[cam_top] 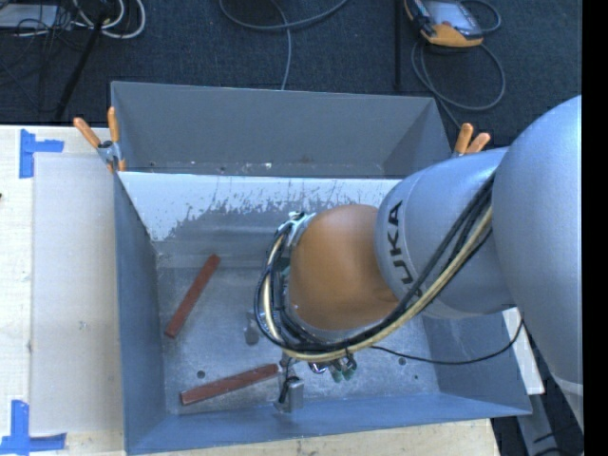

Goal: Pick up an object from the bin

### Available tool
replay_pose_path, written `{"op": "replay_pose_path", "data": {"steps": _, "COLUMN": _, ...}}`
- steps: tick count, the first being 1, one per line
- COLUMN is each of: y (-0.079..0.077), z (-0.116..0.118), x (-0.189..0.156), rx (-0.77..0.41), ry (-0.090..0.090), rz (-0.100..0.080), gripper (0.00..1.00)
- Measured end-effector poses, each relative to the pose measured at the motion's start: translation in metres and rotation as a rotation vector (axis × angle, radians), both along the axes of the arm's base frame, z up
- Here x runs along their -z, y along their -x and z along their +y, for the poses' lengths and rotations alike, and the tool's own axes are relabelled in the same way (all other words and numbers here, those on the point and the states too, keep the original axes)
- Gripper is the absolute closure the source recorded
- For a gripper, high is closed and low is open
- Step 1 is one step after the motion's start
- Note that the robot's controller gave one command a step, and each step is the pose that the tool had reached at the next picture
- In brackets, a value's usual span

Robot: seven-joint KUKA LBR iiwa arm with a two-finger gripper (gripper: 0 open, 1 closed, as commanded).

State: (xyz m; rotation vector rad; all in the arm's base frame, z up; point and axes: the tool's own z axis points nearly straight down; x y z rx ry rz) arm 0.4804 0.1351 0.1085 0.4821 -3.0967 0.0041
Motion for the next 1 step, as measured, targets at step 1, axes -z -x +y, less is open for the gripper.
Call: {"op": "replay_pose_path", "data": {"steps": 1, "y": -0.0005, "z": 0.0076, "x": 0.0366, "rx": -0.037, "ry": -0.008, "rz": -0.026, "gripper": 0.0}}
